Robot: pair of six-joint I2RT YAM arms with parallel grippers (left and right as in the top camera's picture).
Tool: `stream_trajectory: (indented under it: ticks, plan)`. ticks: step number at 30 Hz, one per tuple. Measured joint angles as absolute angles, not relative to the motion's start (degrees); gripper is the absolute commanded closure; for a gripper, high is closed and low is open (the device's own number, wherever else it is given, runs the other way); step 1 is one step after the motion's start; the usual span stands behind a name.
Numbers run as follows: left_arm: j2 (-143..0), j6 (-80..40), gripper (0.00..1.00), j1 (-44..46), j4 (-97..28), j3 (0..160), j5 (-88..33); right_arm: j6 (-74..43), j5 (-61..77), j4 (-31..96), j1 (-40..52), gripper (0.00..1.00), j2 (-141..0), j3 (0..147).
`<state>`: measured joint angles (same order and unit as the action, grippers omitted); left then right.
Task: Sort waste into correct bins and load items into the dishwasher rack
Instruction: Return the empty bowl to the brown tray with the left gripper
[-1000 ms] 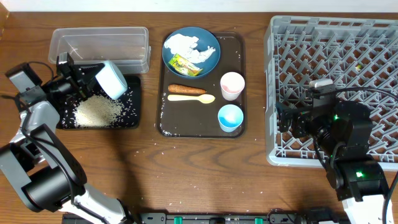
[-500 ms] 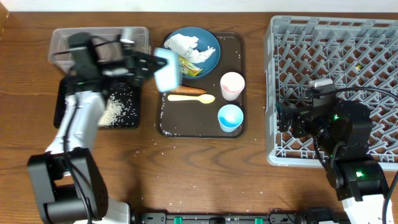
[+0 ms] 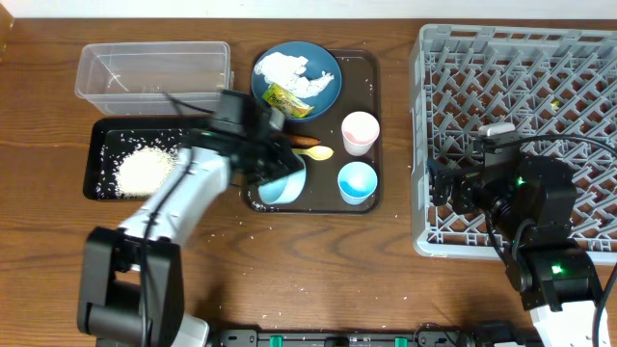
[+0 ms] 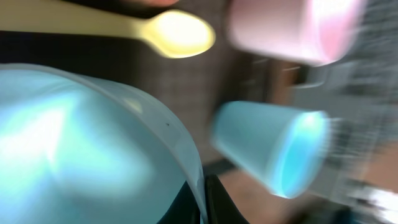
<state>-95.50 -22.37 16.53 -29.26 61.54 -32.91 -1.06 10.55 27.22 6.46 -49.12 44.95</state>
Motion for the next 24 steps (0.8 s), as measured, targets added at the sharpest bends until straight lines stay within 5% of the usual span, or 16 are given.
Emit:
stream_trajectory:
  ticks: [8,16,21,24]
  plan:
    - [-95.59,-17.67,0.94,28.29,-30.46,61.56,-7.55,-1.06,10.55,27.27,6.46,0.01,-49.12,44.95]
    - [-97.91,-16.27,0.83,31.97,-30.72,61.56,0.08,-1.06,10.55,27.66,6.46,0.01,-49.12,44.95]
    - [-98.04,-15.97,0.67,32.47,-30.61,61.56,0.84,-1.06,10.55,27.66,6.46,0.01,-49.12,44.95]
    - [-98.04,-15.84,0.46,32.47,-30.61,61.56,0.86,-1.06,10.55,27.66,6.46,0.01,-49.12,44.95]
